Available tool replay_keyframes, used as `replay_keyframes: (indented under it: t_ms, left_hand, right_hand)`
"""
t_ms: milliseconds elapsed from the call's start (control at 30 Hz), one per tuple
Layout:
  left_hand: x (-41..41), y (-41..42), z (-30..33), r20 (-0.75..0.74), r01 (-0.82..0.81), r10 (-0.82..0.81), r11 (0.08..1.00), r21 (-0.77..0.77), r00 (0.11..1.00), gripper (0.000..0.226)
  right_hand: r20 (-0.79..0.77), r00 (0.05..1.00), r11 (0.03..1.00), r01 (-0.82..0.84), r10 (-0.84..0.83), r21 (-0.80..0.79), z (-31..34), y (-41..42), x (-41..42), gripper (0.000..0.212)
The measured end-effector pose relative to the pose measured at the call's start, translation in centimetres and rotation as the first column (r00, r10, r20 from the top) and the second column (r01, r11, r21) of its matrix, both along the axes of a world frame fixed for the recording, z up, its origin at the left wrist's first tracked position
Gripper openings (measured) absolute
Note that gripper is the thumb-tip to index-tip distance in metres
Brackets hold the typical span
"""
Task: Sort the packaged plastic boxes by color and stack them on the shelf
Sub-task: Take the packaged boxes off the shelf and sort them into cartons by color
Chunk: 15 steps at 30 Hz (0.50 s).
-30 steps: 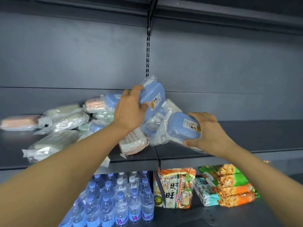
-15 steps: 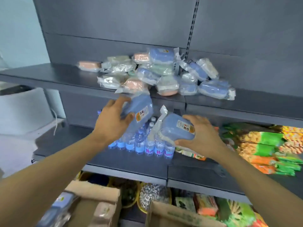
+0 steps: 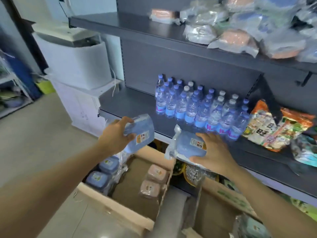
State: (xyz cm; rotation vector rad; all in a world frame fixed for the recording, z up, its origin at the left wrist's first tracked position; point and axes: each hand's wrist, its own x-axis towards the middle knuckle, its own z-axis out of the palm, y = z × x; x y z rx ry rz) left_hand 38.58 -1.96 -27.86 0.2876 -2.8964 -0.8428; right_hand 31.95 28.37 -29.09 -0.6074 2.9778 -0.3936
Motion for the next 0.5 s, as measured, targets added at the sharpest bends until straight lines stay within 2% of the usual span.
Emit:
replay_keyframes:
  t_ms: [233, 367, 500]
  left_hand:
    - [-1.1, -14.3, -7.1, 0.198, 0.015, -0.036, 0.994, 0.104, 0.980, 0.041]
    - [-2.1, -21.2, -12.3, 0.357, 0.024, -0.075, 0.989, 0.145, 0.931, 0.043]
    - [-3.6, -24.4, -18.1, 0.456, 0.055, -0.123, 0.986, 0.160, 0.881, 0.041]
  right_hand:
    - [0.131, 0.987, 0.994, 0.089, -0.097, 0.068, -8.5, -13.2, -0.7, 0.082]
    - [0.145, 0.974, 0.981, 0.156, -0.171, 0.112, -13.0, -19.1, -1.1, 0.079]
    - [0.114, 0.972, 0.970, 0.188, -0.206, 0.153, -17.7, -22.9, -2.0, 0.080]
